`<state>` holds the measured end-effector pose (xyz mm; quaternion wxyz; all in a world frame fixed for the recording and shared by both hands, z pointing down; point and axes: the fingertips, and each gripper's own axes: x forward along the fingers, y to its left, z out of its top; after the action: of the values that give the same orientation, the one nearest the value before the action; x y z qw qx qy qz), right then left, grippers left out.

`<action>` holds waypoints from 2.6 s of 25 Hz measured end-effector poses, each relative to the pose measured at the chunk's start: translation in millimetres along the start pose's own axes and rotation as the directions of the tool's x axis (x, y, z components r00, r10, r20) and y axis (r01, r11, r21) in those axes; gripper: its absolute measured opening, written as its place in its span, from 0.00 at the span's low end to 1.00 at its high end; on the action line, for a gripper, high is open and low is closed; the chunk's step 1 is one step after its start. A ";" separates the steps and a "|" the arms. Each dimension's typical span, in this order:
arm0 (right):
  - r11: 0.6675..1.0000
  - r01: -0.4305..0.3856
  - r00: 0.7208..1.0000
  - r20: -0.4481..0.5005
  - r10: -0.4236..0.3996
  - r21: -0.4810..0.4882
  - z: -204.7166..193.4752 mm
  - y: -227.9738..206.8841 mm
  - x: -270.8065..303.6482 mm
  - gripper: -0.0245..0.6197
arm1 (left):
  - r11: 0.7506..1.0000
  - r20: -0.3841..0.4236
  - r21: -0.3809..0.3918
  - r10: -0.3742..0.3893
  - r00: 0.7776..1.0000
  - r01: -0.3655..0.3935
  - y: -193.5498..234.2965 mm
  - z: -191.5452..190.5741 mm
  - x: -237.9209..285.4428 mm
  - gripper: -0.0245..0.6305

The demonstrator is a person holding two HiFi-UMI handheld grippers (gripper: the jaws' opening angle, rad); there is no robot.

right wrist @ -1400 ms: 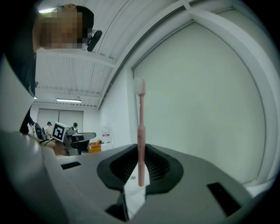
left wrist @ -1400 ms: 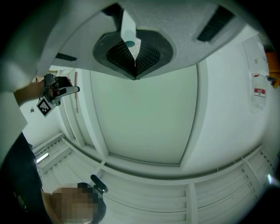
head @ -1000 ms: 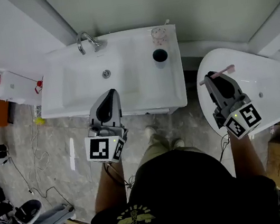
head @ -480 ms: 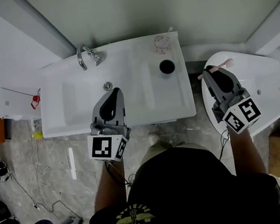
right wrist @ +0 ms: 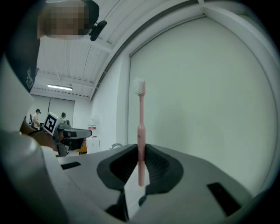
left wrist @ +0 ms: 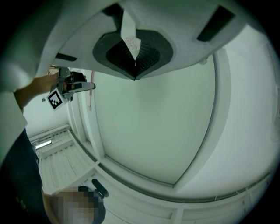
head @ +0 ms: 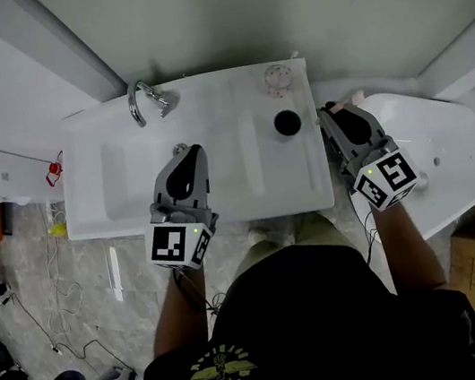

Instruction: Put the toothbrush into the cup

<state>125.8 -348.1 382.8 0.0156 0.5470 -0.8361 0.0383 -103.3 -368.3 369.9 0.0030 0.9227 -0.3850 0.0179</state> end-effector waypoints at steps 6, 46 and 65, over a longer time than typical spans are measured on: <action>0.997 -0.081 0.993 -0.085 0.082 0.021 -53.8 -10.7 33.3 0.12 | 0.994 -0.007 -0.027 0.102 0.995 -0.102 10.1 -3.4 5.4 0.05; 0.988 -0.143 0.890 -0.430 0.153 0.055 -236.4 -22.6 99.0 0.17 | 0.946 -0.120 0.016 0.323 0.939 -0.323 17.6 -24.2 -57.1 0.05; 1.000 0.021 0.999 -0.036 -0.021 0.000 -22.4 -31.7 -5.4 0.06 | 0.998 0.004 -0.019 0.062 0.998 -0.062 -7.2 -0.9 -6.4 0.05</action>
<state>156.7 -354.0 406.2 0.0308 0.5549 -0.8299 0.0482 -102.8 -358.6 370.6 0.0101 0.9104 -0.4135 0.0124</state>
